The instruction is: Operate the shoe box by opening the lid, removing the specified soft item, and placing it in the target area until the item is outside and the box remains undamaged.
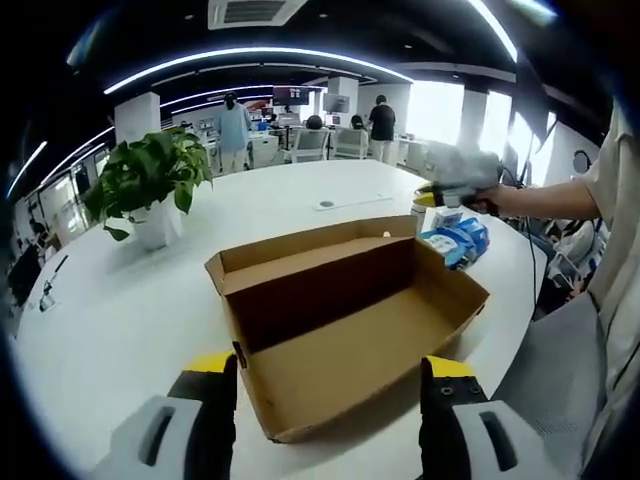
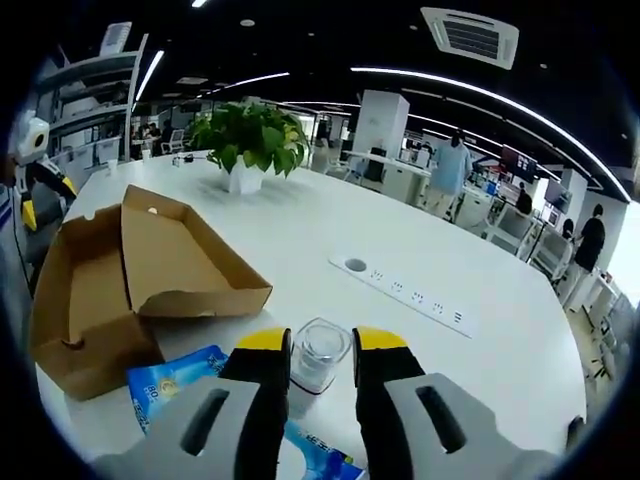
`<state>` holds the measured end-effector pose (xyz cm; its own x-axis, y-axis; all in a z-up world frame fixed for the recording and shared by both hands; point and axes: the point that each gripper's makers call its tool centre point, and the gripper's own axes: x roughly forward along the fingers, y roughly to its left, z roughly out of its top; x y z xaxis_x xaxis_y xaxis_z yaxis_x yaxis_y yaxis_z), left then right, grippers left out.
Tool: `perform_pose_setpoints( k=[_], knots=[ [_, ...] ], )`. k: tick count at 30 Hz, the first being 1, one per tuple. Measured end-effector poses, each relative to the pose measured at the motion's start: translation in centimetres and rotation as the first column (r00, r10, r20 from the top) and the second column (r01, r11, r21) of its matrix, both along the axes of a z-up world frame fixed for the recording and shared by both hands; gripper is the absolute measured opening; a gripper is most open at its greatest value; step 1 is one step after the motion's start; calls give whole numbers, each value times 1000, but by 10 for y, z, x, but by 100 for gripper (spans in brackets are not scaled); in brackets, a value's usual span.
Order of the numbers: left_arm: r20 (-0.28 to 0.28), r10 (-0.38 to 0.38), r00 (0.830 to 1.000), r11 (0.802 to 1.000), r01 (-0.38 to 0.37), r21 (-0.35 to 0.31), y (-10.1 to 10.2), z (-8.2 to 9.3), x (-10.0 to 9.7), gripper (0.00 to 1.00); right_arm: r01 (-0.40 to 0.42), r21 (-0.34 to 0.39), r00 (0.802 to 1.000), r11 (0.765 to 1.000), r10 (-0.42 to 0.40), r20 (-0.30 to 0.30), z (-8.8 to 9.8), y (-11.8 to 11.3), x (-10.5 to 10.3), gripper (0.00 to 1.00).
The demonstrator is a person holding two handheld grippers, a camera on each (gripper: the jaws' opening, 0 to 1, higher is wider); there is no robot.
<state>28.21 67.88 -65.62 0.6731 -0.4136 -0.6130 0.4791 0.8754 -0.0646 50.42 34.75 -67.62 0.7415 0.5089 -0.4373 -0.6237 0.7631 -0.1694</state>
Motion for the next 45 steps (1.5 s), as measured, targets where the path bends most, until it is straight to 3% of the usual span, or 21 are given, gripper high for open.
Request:
perform_pose_setpoints(
  k=[15, 22, 26, 30, 38, 45],
  knots=[
    [-3, 40, 999, 999, -40, 25, 15, -3, 0, 74, -12, -11, 1000, 1000, 13, 6, 8, 3, -3, 25],
    [-3, 73, 997, 997, -72, 39, 25, -4, 0, 68, -22, -11, 1000, 1000, 22, 12, 18, 7, -7, 26],
    [-6, 90, 996, 994, -89, 56, 32, -7, 0, 64, -28, 8, 999, 1000, 28, -21, 21, 14, -10, 26],
    [-16, 117, 993, 991, -116, 66, 40, -10, 0, 58, -35, 5, 999, 999, 35, -33, 23, 22, -13, 27],
    [-69, 186, 980, 980, -180, 86, 54, -23, -3, 36, -53, 16, 998, 998, 54, -41, 30, 39, -15, 25],
    [-116, 235, 965, 971, -228, 71, 61, -32, -3, 26, -62, 23, 995, 998, 64, -78, 28, 56, -16, 24]
  ],
)
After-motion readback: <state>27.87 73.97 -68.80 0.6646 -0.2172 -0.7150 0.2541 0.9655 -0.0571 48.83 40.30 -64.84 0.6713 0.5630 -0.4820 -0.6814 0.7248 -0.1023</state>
